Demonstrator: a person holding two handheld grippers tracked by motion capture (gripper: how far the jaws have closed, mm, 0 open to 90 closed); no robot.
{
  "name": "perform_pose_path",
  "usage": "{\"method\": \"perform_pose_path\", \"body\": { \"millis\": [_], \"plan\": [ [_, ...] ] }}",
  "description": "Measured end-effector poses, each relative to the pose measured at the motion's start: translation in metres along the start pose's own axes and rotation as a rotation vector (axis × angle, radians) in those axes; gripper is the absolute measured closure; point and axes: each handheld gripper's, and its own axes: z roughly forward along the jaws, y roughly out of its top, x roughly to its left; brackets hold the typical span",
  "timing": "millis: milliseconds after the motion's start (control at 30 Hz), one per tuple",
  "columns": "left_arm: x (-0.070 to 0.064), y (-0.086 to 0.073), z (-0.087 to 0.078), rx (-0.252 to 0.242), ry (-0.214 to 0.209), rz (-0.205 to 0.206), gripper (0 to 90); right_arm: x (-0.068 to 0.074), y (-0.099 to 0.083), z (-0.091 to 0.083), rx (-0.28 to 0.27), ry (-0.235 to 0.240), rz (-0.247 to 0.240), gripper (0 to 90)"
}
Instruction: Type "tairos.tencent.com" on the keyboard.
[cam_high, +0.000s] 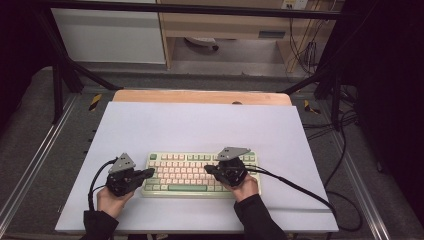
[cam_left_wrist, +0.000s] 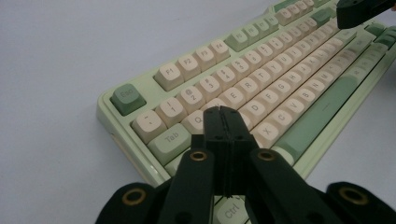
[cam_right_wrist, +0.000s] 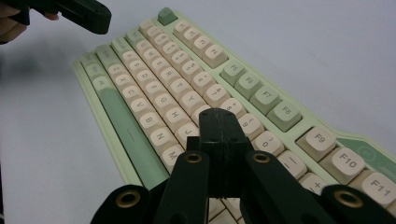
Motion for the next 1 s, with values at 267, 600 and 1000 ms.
{"method": "perform_pose_path", "body": {
  "millis": [267,600,1000],
  "plan": [
    [-0.002,0.003,0.001,-0.003,-0.003,0.001,90.0,-0.004,-0.005,-0.009,-0.011,0.004,0.011,90.0],
    [-0.010,0.015,0.009,0.002,-0.004,0.021,90.0,-0.010,-0.016,-0.024,-0.015,-0.006,0.027,90.0],
    [-0.029,0.033,0.033,0.020,-0.029,0.068,90.0,-0.014,-0.026,-0.033,-0.020,-0.016,0.037,90.0]
  ]
}}
